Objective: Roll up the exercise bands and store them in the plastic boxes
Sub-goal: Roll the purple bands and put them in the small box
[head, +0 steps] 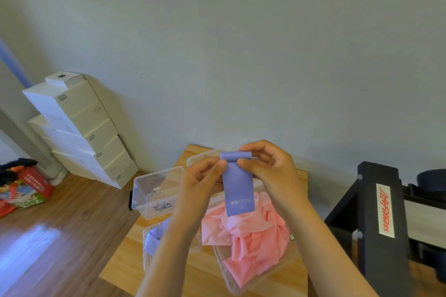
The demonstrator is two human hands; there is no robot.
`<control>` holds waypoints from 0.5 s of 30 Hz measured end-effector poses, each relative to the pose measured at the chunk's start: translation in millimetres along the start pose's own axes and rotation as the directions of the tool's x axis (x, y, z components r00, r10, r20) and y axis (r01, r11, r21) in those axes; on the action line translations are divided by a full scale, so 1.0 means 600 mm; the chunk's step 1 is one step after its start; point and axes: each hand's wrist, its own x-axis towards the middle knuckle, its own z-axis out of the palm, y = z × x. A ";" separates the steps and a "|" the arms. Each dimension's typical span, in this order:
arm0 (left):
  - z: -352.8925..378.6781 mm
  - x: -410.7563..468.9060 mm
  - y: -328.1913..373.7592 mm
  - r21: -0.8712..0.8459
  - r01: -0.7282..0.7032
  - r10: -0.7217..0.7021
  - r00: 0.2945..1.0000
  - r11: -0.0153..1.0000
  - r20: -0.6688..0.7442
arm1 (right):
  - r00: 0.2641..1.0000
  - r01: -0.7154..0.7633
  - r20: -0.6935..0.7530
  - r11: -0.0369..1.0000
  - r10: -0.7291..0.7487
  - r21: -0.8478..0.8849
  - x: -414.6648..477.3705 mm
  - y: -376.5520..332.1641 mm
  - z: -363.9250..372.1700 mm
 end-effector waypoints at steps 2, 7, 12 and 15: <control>0.004 -0.002 0.004 0.032 -0.046 0.044 0.998 0.998 0.046 | 1.000 0.004 0.028 1.000 -0.004 0.005 -0.002 0.000 0.000; 0.004 0.004 0.004 0.056 -0.056 0.057 0.998 0.997 -0.019 | 0.999 -0.007 0.049 1.000 0.008 -0.016 -0.006 0.001 0.001; -0.009 0.013 -0.014 0.226 -0.147 0.169 0.982 0.963 -0.083 | 0.993 -0.090 0.069 0.995 0.092 -0.038 0.001 0.004 -0.005; -0.010 0.011 -0.020 0.256 -0.164 0.184 0.981 0.953 -0.057 | 0.989 -0.131 0.063 0.990 0.134 -0.048 0.007 0.009 -0.007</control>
